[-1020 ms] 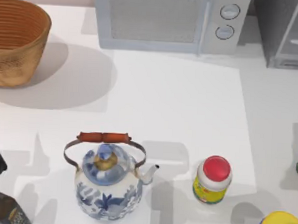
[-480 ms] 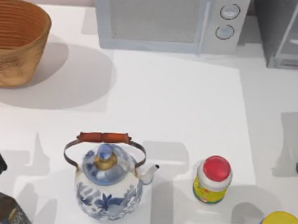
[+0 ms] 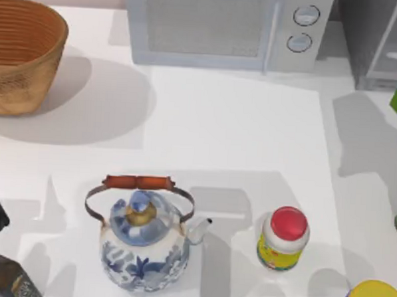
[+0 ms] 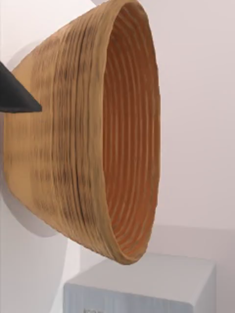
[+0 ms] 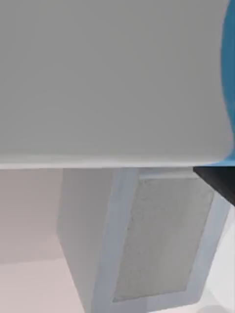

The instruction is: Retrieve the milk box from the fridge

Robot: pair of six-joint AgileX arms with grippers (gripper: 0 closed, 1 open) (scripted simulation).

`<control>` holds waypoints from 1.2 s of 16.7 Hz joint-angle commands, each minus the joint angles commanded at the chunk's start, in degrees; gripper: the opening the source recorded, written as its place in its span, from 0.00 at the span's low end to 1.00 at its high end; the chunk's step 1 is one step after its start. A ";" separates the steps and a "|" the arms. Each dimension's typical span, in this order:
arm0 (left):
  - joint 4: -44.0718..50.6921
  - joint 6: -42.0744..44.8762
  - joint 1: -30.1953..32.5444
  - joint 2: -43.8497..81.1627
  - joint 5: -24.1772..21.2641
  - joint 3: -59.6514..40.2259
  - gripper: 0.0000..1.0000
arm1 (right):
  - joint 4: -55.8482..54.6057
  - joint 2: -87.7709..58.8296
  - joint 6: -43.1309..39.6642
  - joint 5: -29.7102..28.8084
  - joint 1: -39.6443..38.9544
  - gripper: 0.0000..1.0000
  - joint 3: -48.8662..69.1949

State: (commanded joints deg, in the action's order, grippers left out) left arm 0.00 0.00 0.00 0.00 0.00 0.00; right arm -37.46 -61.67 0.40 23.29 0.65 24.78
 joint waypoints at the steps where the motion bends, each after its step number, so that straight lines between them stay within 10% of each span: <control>1: 0.00 0.00 0.00 0.00 0.00 0.00 1.00 | -3.40 -7.18 0.21 2.24 0.01 0.00 2.19; 9: 0.00 0.00 0.00 0.00 0.00 0.00 1.00 | -26.63 -47.61 0.85 16.73 0.03 0.00 17.63; 20: 0.00 0.00 0.00 0.00 0.00 0.00 1.00 | -32.43 -55.14 0.59 19.52 -0.34 0.00 22.15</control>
State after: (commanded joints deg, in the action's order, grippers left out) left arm 0.00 0.00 0.00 0.00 0.00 0.00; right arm -69.90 -116.81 0.99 42.82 0.31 46.92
